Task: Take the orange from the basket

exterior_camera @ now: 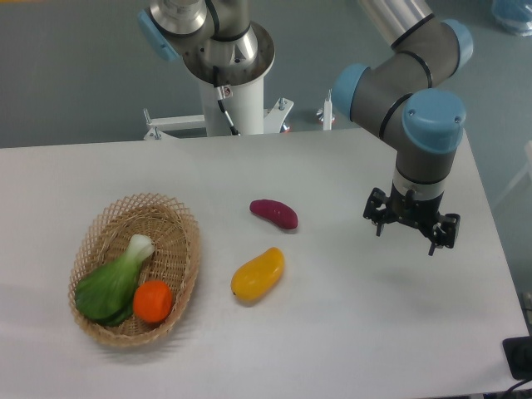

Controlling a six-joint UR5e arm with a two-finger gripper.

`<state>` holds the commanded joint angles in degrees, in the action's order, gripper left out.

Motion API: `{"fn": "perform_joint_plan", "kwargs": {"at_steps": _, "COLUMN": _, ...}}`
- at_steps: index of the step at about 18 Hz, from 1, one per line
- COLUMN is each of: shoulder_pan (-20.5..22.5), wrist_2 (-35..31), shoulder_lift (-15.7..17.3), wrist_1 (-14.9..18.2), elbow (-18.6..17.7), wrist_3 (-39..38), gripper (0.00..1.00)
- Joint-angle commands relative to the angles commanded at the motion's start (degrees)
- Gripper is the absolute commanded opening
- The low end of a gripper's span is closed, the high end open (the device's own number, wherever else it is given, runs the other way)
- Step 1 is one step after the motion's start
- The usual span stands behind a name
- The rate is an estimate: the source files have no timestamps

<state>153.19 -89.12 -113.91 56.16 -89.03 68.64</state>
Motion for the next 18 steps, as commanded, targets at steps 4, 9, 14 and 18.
{"fn": "perform_joint_plan", "kwargs": {"at_steps": 4, "shoulder_pan": 0.0, "wrist_2": -0.27, "shoulder_lift": 0.0, "wrist_1": 0.0, "elbow": 0.0, "wrist_3": 0.0, "gripper": 1.0}}
{"fn": "perform_joint_plan", "kwargs": {"at_steps": 9, "shoulder_pan": -0.09, "wrist_2": -0.27, "shoulder_lift": 0.0, "wrist_1": 0.0, "elbow": -0.26, "wrist_3": -0.09, "gripper": 1.0}}
{"fn": "perform_joint_plan", "kwargs": {"at_steps": 14, "shoulder_pan": 0.0, "wrist_2": 0.44, "shoulder_lift": 0.18, "wrist_1": 0.0, "elbow": -0.44, "wrist_3": -1.4, "gripper": 1.0}}
{"fn": "perform_joint_plan", "kwargs": {"at_steps": 18, "shoulder_pan": -0.96, "wrist_2": 0.26, "shoulder_lift": 0.26, "wrist_1": -0.44, "elbow": -0.79, "wrist_3": -5.08, "gripper": 1.0}}
